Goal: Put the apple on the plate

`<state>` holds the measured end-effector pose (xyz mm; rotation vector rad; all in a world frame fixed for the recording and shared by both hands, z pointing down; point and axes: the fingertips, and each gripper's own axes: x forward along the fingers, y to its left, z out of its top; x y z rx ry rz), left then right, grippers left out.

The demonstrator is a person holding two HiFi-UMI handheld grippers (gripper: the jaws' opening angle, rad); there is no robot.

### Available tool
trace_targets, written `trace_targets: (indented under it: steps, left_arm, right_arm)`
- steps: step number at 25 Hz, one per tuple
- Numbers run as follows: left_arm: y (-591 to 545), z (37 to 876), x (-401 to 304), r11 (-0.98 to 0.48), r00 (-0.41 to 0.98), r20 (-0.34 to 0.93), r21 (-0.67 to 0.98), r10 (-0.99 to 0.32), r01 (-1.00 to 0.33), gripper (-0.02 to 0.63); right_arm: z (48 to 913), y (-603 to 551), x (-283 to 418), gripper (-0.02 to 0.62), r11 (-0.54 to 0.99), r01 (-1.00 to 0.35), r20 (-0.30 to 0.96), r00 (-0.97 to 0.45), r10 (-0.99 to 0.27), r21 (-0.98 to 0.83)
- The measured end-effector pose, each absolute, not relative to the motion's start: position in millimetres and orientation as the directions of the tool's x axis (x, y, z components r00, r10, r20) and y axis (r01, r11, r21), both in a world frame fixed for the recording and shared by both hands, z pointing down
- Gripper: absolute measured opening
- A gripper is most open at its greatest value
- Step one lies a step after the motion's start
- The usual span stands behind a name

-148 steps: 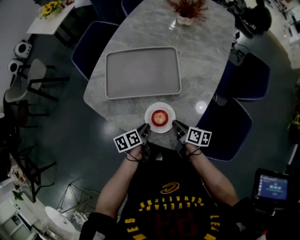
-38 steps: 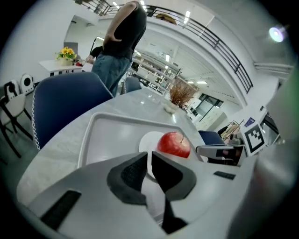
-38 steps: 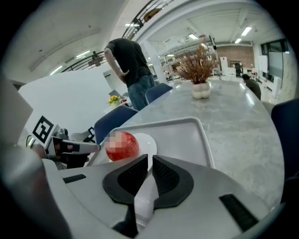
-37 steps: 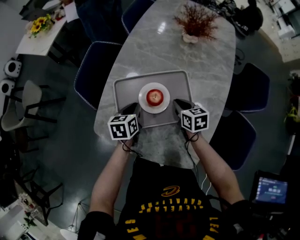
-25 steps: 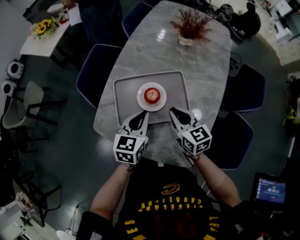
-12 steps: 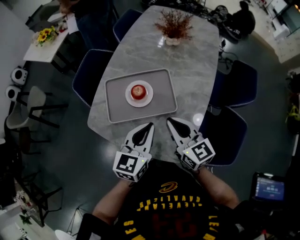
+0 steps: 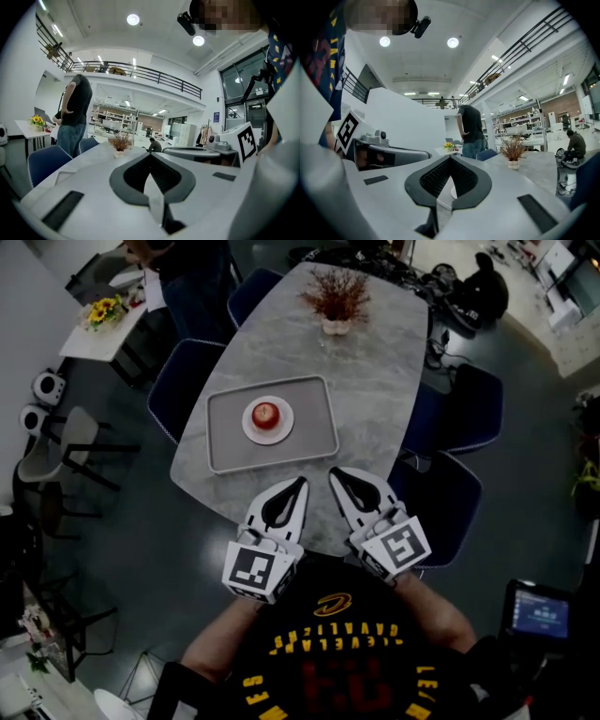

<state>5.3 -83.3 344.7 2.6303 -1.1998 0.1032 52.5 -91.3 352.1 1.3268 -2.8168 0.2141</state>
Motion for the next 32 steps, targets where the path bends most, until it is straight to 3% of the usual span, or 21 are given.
trace_targets:
  steps: [6,32]
  left_arm:
    - [-70,334,18,-0.630,0.648,0.123,0.159,-0.751,-0.760,0.002]
    - [-69,340,21,-0.612,0.624,0.103,0.127,-0.774,-0.780,0.002]
  right_arm:
    - [337,-79,63,0.006,0.645,-0.755,0.009,-0.650,-0.760,-0.120]
    - [346,-73,62,0.006,0.652,-0.753,0.016,-0.656,-0.755,-0.085]
